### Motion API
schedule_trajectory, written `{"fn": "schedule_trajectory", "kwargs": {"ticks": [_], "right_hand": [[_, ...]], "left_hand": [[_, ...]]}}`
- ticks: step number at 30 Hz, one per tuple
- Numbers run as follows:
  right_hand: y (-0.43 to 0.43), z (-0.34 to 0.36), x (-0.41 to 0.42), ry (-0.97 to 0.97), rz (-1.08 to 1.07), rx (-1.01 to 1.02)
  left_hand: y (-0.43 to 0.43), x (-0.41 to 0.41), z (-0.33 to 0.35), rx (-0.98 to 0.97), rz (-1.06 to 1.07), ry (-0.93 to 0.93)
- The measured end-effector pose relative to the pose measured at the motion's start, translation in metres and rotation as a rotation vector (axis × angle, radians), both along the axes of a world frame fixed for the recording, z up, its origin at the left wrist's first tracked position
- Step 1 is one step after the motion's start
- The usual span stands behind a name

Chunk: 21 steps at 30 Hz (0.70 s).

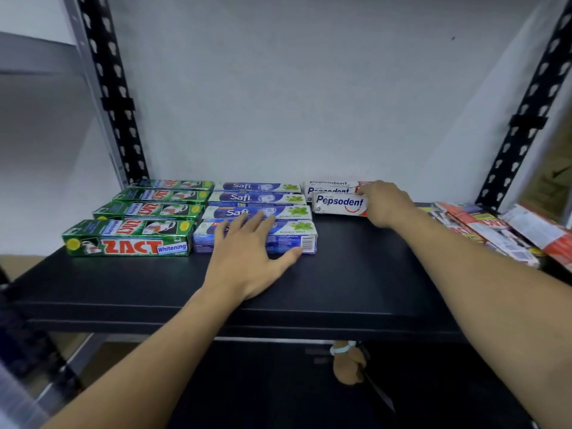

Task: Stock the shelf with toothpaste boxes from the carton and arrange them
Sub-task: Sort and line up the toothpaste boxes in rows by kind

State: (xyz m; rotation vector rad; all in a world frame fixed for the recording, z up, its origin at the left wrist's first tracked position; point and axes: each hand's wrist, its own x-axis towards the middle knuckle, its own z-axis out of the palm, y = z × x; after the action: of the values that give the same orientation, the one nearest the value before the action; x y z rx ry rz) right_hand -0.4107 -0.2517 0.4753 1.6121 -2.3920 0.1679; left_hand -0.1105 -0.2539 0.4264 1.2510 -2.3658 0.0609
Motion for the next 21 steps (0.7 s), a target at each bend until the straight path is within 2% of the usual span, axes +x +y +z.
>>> {"fn": "schedule_trajectory", "kwargs": {"ticks": [8,21], "right_hand": [[-0.012,-0.031,0.004,-0.031,-0.003,-0.262],[-0.03,-0.048,0.007,-0.176,0.065,-0.446]], "left_hand": [[0.002,0.001,0.002,0.014,0.004,-0.016],[-0.001,0.001,-0.001,-0.004,-0.007,0.019]]}}
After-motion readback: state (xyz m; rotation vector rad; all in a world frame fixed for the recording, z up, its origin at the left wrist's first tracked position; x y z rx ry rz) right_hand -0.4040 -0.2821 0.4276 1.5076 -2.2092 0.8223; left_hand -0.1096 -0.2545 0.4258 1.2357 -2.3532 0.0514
